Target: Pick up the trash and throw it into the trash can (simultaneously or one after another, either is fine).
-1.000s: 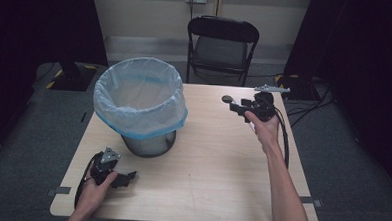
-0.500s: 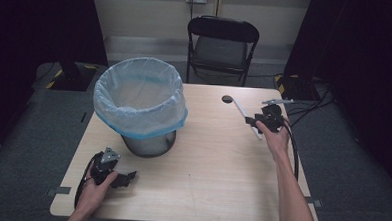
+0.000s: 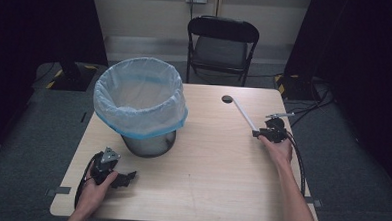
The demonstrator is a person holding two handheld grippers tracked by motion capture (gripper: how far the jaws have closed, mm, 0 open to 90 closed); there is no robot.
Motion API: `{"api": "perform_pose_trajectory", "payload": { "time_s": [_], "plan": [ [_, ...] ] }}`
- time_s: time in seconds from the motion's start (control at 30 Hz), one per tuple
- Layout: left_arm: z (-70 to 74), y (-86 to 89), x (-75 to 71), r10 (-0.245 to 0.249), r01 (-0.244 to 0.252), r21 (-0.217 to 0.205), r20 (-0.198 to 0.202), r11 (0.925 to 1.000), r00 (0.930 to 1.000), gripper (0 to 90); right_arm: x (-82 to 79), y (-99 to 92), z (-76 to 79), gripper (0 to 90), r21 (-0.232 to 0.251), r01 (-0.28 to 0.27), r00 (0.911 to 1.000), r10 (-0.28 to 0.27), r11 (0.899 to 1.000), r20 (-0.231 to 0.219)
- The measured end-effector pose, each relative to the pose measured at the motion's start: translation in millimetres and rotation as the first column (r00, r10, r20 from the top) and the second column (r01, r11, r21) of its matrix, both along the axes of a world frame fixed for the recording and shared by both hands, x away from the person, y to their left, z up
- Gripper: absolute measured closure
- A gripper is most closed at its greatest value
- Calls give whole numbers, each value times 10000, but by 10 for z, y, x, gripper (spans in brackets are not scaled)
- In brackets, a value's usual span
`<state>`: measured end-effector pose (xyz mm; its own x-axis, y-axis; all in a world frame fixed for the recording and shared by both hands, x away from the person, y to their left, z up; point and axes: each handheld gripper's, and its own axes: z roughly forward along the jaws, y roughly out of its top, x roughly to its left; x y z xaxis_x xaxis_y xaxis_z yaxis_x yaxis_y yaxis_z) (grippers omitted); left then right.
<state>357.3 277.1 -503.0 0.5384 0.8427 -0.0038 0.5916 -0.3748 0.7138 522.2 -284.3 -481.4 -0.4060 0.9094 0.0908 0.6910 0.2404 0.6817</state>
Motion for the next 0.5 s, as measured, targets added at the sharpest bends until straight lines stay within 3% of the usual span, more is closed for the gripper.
{"api": "perform_pose_trajectory", "payload": {
  "time_s": [0.2,0.3,0.5],
  "plan": [
    [0,0,0,-2,2,3,3,10000,10000,3,-14,-6,-49,784,-292,-17,9998,23,9996,196],
    [0,0,0,2,-2,-1,4,10000,10000,3,-47,46,-39,793,-653,101,9998,-88,9978,204],
    [0,1,-1,6,-6,11,4,10000,10000,3,-144,104,-53,801,-731,357,9986,-326,9967,427]
  ]
}}
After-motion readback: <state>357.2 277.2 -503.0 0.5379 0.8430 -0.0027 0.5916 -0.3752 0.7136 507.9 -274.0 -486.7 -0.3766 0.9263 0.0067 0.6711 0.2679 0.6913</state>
